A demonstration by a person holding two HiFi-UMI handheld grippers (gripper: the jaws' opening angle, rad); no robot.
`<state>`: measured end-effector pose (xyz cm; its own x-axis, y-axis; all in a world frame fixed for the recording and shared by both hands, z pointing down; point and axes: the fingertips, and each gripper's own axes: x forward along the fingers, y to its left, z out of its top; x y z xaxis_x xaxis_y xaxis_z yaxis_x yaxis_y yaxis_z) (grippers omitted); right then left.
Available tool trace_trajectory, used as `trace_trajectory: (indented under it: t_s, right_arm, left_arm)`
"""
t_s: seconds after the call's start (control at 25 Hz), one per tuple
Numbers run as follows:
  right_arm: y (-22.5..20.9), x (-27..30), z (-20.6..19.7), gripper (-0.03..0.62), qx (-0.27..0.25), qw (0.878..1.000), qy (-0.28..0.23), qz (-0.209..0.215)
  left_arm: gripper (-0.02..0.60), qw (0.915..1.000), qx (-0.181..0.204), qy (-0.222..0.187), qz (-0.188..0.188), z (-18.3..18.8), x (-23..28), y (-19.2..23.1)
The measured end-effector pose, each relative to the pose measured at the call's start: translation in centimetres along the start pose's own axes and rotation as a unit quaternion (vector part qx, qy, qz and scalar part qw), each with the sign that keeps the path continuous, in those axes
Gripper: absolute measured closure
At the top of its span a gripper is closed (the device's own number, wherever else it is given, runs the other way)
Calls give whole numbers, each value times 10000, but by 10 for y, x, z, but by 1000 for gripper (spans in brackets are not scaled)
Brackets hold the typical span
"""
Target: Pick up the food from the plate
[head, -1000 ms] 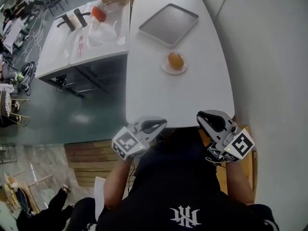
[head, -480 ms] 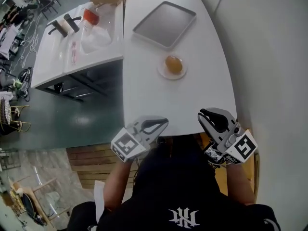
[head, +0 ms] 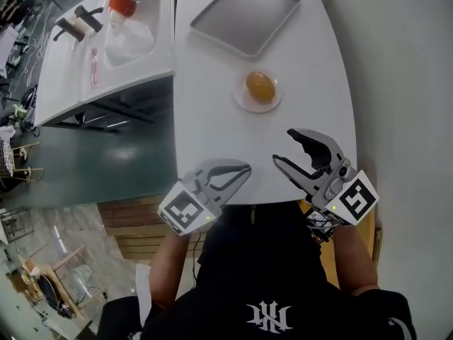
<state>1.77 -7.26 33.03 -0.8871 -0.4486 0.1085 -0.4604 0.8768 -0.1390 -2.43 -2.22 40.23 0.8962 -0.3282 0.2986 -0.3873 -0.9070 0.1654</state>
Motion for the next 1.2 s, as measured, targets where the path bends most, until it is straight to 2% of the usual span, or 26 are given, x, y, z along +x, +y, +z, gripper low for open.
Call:
trace_trajectory:
  t_s: [0.12, 0.32, 0.8, 1.08, 1.2]
  right_arm:
    - [-16, 21, -9, 388, 82, 9998, 77, 177]
    - [-46, 52, -26, 347, 105, 9994, 170, 275]
    - [-117, 86, -63, 272, 80, 9993, 348, -72]
    - [-155, 104, -93, 247, 134, 9963, 692, -489]
    - [-165, 110, -112, 238, 296, 9938, 925, -534]
  left_arm:
    - [574, 10000, -16, 67, 37, -5, 8, 25]
    - [574, 9988, -453, 1, 199, -14, 16, 66]
    - [574, 9970, -674, 253, 284, -44, 39, 127]
    - [574, 9983, -407, 400, 97, -52, 60, 143]
    - [574, 9987, -365, 367, 18, -53, 67, 146]
